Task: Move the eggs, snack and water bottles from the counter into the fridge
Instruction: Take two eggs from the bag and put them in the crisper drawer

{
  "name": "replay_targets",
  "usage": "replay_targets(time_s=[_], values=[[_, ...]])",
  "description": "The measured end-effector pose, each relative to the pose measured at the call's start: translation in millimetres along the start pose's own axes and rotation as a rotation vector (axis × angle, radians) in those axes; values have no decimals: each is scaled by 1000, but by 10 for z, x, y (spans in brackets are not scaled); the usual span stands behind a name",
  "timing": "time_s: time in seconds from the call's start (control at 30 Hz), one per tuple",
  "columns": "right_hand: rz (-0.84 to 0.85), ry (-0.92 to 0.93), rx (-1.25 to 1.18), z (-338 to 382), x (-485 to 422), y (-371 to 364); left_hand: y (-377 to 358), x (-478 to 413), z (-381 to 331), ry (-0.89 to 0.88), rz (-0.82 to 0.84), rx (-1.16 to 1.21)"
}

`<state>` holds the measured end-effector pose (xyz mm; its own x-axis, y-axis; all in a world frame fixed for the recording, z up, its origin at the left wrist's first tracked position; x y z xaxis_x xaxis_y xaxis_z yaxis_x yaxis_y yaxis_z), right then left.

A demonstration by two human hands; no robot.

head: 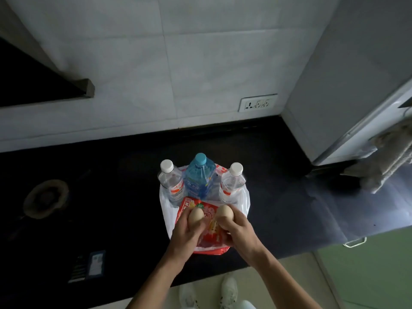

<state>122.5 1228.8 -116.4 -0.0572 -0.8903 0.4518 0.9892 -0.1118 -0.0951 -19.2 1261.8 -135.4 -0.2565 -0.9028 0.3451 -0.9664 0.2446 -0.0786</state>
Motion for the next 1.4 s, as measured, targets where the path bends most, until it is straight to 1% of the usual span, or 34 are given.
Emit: replay_targets(time_s=[0.07, 0.2, 0.3, 0.4, 0.47, 0.6, 0.73, 0.93, 1.03, 1.13, 1.17, 1.27, 1.33, 1.4], values=[[-21, 61, 47, 131, 49, 48, -2, 18, -35, -17, -43, -25], [-113, 178, 215, 354, 138, 102, 19, 78, -115, -90, -116, -104], [-157, 210, 267, 362, 153, 100, 26, 206, -249, -163, -166, -27], [-140, 220, 276, 341, 140, -24, 125, 338, -299, -196, -225, 25], [-95, 241, 266, 344, 126, -171, 227, 436, -355, -230, -264, 31], [44, 281, 346, 348, 83, -533, 511, 698, -402, -236, -428, 23], [214, 321, 438, 343, 79, -861, 741, 1085, -421, -267, -646, 28], [525, 361, 528, 163, 313, -1398, 868, 1923, -149, -195, -997, 76], [659, 336, 553, -80, 610, -1652, 856, 2450, 60, -135, -1180, 73], [836, 205, 607, -476, 1004, -1931, 809, 3002, 203, -110, -1357, 75], [894, 187, 623, -589, 1146, -2029, 791, 3190, 262, -109, -1419, 94], [1063, 264, 649, -812, 1645, -2353, 722, 3821, 492, -96, -1605, 152], [1139, 301, 653, -881, 1896, -2493, 669, 4118, 590, -81, -1676, 153], [1258, 316, 671, -1032, 2275, -2654, 586, 4537, 749, -67, -1786, 189]])
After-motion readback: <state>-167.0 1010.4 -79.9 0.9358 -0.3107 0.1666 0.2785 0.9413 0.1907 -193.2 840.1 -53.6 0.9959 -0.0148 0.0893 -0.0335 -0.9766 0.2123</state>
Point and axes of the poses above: each hand's wrist, its own x-axis away from the middle knuckle, its own y-axis out of the back of the hand, z = x × y, the point moved 9 cm from there along -x, towards the middle knuckle, and after that the axes turned 2 degrees about -y, right-handed, at the moved point
